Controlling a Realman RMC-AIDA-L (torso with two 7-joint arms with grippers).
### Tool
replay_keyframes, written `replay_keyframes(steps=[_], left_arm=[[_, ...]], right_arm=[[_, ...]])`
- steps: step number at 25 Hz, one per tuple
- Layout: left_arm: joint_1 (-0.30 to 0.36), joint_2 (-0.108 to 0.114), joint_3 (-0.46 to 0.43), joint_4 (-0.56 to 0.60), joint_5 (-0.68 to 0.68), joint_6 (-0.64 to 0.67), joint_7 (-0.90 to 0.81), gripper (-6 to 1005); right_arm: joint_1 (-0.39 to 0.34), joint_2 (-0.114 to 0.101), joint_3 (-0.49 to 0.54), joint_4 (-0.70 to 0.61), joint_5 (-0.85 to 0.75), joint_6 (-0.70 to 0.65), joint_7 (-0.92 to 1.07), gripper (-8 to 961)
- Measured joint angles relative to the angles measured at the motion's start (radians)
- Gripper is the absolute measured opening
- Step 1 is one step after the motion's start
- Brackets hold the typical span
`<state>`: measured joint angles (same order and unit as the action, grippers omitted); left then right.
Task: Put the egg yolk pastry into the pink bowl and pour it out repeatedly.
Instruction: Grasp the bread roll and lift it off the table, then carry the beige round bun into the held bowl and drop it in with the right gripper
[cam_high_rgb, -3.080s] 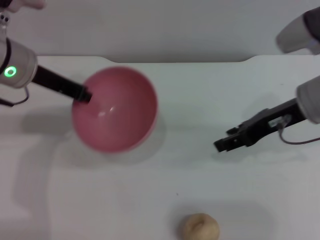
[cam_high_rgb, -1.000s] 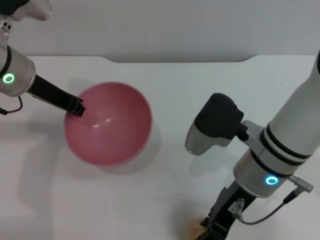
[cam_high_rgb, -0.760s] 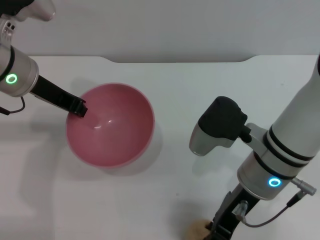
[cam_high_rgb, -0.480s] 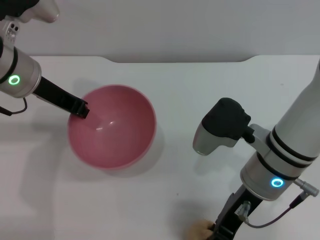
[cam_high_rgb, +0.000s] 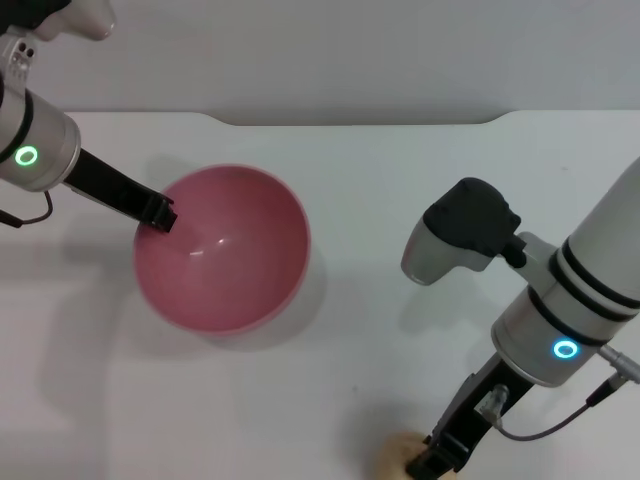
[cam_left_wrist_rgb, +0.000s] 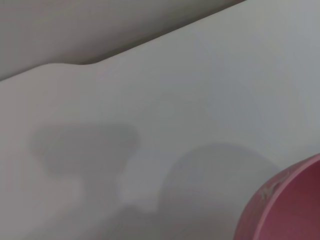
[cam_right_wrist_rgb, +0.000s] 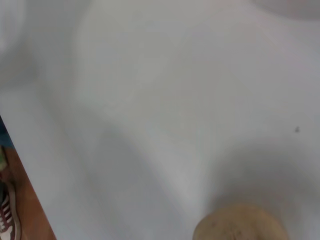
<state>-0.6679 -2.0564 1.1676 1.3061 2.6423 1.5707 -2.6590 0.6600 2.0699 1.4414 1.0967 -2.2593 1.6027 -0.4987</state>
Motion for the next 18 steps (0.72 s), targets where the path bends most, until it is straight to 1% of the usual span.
replay_keyframes(steps=[6, 9, 13, 14, 15, 18], left_arm=[[0.000, 0.001, 0.004, -0.001, 0.004, 0.005, 0.000, 0], [0.000, 0.001, 0.005, -0.002, 0.004, 0.007, 0.000, 0], [0.001, 0.001, 0.029, -0.004, 0.003, 0.009, -0.001, 0], [-0.003, 0.001, 0.050, -0.008, 0.002, 0.009, -0.002, 0], [-0.003, 0.001, 0.050, -0.008, 0.002, 0.009, -0.002, 0], [-0.015, -0.003, 0.089, -0.024, -0.002, 0.006, -0.011, 0]], right_arm=[[-0.003, -0.001, 0.031, -0.001, -0.001, 0.019, -0.007, 184], [-0.004, -0.001, 0.066, -0.001, -0.001, 0.035, -0.019, 173], [-0.012, -0.003, 0.164, 0.004, -0.001, 0.066, -0.056, 148], [-0.014, -0.004, 0.234, 0.006, -0.002, 0.089, -0.080, 140], [-0.014, -0.004, 0.234, 0.006, -0.002, 0.089, -0.080, 133], [-0.015, -0.009, 0.319, 0.030, -0.002, 0.123, -0.107, 86]])
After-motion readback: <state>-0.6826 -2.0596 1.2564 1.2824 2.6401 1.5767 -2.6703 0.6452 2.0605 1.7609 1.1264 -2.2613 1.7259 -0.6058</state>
